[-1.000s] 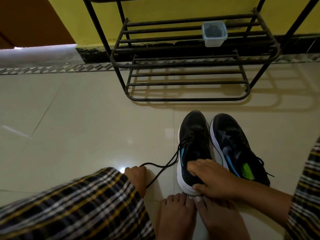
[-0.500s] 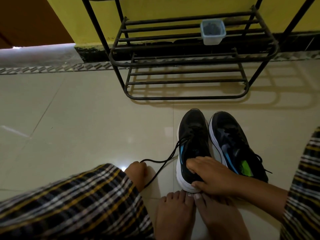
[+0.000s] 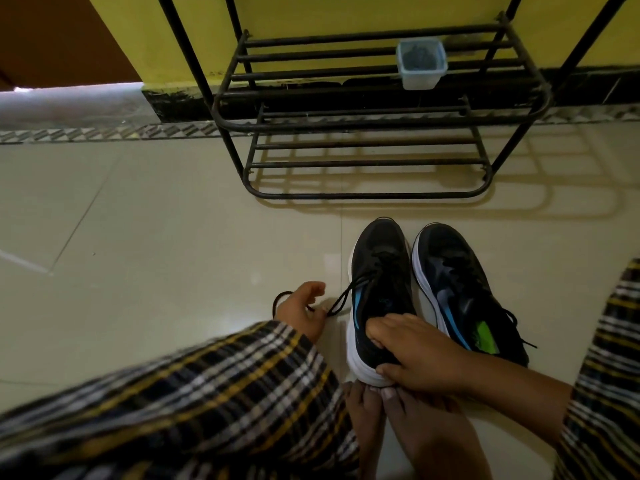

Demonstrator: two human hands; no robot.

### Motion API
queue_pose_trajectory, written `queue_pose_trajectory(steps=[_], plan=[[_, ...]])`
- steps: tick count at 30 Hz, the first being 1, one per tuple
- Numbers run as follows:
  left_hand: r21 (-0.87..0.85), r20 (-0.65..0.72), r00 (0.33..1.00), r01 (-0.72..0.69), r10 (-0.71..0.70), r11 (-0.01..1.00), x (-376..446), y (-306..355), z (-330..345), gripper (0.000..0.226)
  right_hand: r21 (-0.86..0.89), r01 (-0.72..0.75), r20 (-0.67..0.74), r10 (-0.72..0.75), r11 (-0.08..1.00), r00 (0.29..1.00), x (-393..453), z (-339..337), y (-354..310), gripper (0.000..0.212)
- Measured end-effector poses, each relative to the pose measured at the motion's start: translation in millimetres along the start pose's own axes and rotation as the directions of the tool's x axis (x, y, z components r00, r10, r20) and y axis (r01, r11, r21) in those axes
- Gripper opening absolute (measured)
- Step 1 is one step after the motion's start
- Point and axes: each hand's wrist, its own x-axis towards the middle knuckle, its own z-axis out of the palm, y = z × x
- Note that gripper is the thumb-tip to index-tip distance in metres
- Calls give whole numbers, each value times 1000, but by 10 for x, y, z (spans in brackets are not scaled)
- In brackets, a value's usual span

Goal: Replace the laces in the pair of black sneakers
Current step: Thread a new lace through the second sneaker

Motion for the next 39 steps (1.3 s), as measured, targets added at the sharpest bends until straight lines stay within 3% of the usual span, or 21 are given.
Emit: queue_pose_trajectory(steps=[5, 10, 15, 21, 25, 27, 29, 31, 32, 34, 36, 39], plan=[[-50, 56, 998, -14, 17, 999, 116, 197, 120, 27, 18, 7, -11, -7, 1000, 1000, -5, 4, 1, 30], [60, 75, 996, 38, -42, 997, 192, 252, 105, 14, 12, 14, -11, -14, 1000, 1000, 3, 1, 7, 30], [73, 130, 990, 49, -58, 996, 166, 282, 107, 16, 27, 19, -7, -19, 999, 1000, 1, -9, 5, 30], [366, 286, 952, -5, -108, 930, 163, 253, 164, 25, 24, 19, -7, -19, 1000, 1000, -12, -27, -8, 30], [501, 99, 994, -89, 45, 861, 124, 241, 52, 30, 8, 19, -11, -19, 1000, 1000, -8, -24, -10, 29], [374, -1, 1000, -14, 16, 927, 132, 253, -70, 35, 15, 22, -12, -22, 1000, 1000, -4, -20, -3, 29], [-14, 15, 984, 176, -176, 984, 115, 336, -214, 40, 41, 33, -8, -33, 999, 999, -2, -24, 17, 28], [-419, 184, 919, 393, -348, 818, 55, 492, -331, 38, 145, 24, -34, -19, 989, 999, -9, -43, 37, 28], [-519, 280, 884, 467, -374, 716, 18, 578, -377, 36, 217, 7, -64, 7, 976, 998, -11, -56, 34, 28], [-602, 413, 840, 542, -353, 586, -44, 717, -417, 34, 365, -33, -152, 94, 931, 984, 15, -79, 5, 26], [-642, 474, 833, 549, -286, 535, -85, 842, -435, 34, 511, -68, -221, 207, 857, 953, 70, -110, -27, 27], [-708, 495, 849, 519, -187, 479, -124, 1009, -416, 34, 605, -131, -133, 262, 785, 956, 128, -220, -63, 28]])
